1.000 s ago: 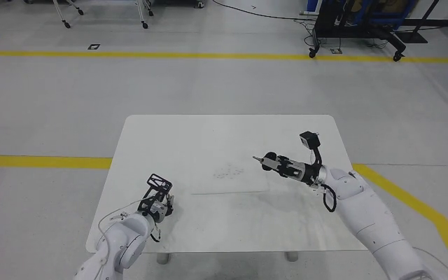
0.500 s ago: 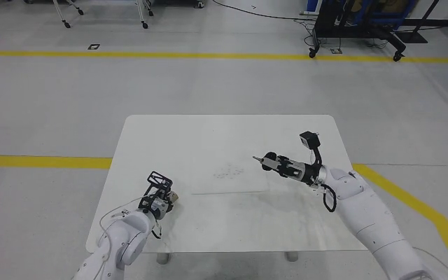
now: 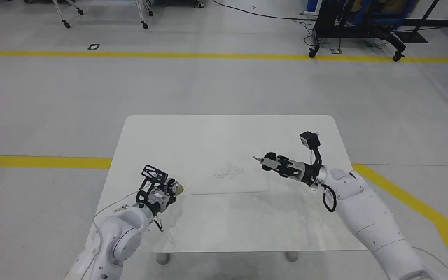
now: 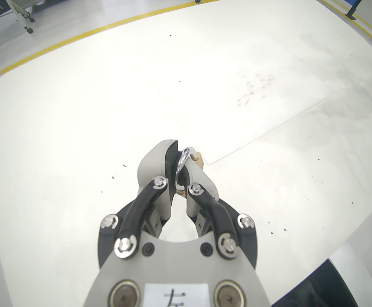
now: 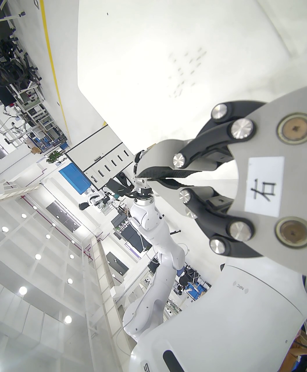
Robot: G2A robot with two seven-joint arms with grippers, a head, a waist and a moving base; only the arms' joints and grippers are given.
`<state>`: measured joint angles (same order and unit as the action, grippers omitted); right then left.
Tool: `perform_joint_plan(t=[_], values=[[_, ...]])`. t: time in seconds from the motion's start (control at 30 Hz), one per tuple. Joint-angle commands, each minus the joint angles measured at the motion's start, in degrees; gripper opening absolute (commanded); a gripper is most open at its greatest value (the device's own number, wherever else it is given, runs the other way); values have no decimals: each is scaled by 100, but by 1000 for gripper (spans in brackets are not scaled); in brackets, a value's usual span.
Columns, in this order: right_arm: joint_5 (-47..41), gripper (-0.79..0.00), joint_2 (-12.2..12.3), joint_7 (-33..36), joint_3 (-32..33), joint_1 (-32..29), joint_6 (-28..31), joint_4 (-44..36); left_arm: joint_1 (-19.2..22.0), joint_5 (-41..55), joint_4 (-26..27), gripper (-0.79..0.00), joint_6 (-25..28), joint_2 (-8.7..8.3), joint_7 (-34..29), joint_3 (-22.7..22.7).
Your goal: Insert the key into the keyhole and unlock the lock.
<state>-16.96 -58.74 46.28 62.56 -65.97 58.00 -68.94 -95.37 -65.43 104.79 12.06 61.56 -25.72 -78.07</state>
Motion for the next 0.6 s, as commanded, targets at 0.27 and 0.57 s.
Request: perform_joint_plan(t=[0.27,0.57], values=[[235,-785,-281,-1198,-529,117,-366,-206,1202,4618,-1467,-785,383,124,-1797,-119],[173,-785,-413,-1627,-698,237,-238,-100,1745,5699,-1959,-785,724,133,-2702,-22]])
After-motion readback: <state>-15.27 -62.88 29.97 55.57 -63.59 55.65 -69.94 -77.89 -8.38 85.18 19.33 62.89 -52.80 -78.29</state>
